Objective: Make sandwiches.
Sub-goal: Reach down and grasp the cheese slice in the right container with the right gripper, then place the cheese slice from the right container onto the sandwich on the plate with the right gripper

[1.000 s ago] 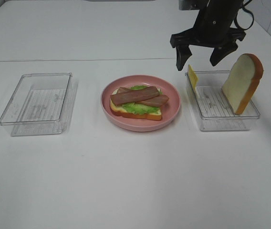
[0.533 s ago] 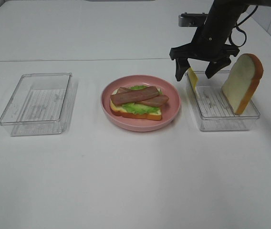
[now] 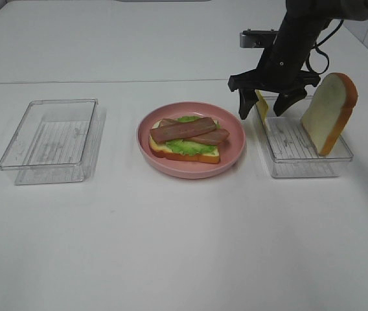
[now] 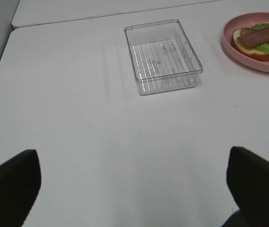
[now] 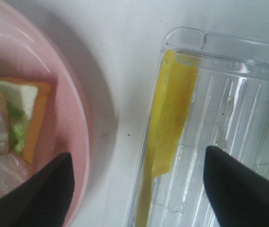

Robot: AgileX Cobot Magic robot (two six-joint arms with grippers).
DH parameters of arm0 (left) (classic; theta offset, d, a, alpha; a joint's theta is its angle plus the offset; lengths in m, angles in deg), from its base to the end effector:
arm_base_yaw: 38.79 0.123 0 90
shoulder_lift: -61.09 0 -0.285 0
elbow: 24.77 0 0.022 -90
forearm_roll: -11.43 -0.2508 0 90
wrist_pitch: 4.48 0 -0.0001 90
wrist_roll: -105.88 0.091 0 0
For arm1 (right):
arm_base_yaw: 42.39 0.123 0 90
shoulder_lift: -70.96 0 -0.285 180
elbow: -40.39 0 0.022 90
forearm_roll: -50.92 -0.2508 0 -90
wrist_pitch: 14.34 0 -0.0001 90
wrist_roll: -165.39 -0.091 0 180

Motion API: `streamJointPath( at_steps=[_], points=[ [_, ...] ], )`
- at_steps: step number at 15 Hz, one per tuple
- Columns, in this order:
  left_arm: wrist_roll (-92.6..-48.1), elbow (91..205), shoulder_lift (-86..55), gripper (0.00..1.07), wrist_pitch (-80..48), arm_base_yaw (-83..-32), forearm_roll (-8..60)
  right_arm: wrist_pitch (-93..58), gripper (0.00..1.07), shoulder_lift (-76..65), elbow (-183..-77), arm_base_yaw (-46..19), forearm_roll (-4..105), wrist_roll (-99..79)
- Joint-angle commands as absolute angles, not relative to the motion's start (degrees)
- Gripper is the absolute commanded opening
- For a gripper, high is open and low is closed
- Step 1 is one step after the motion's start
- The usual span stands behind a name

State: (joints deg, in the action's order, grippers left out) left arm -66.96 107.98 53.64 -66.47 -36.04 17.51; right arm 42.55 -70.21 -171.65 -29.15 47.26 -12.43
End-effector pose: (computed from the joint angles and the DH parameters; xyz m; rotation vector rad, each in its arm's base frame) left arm -0.0092 -0.0090 0.2822 0.0862 2.0303 -0.0178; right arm 0.4740 0.1165 0.1521 -0.3485 2.8810 0.1178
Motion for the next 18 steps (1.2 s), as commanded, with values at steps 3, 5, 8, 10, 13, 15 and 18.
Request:
streamJointPath(
  at_steps=[3, 5, 8, 10, 13, 15, 18],
  points=[
    [-66.96, 107.86, 54.39, 1.00, -66.19, -36.04, 17.51, 41.98, 0.07, -70.04, -171.77, -29.32, 47.20, -12.09],
    [-66.96, 107.86, 54.39, 1.00, -66.19, -36.04, 17.51, 41.98, 0.00, -70.04, -171.77, -29.32, 47.20, -12.03],
    [-66.96, 107.86, 54.39, 1.00, -66.19, -36.04, 17.51, 42.32, 0.00, -69.81, -171.77, -29.32, 47.77, -12.03],
    [-66.96, 107.86, 54.39, 1.00, -66.19, -36.04, 17.51, 42.55, 0.00, -68.89, -171.77, -29.27, 48.17, -12.03],
    [-66.96, 107.86, 54.39, 1.00, -66.19, -36.04, 17.51, 45.82, 0.00, -64.94, -173.66, -29.27, 50.92, -12.09],
    [-66.96, 107.86, 54.39, 1.00, -66.19, -36.04, 17.51, 47.59, 0.00, -63.11, -175.26, -29.04, 50.92, -12.09],
    [-66.96, 107.86, 54.39, 1.00, -66.19, -36.04, 17.51, 50.00, 0.00, -58.52, -175.89, -27.61, 47.71, -12.09]
  ],
)
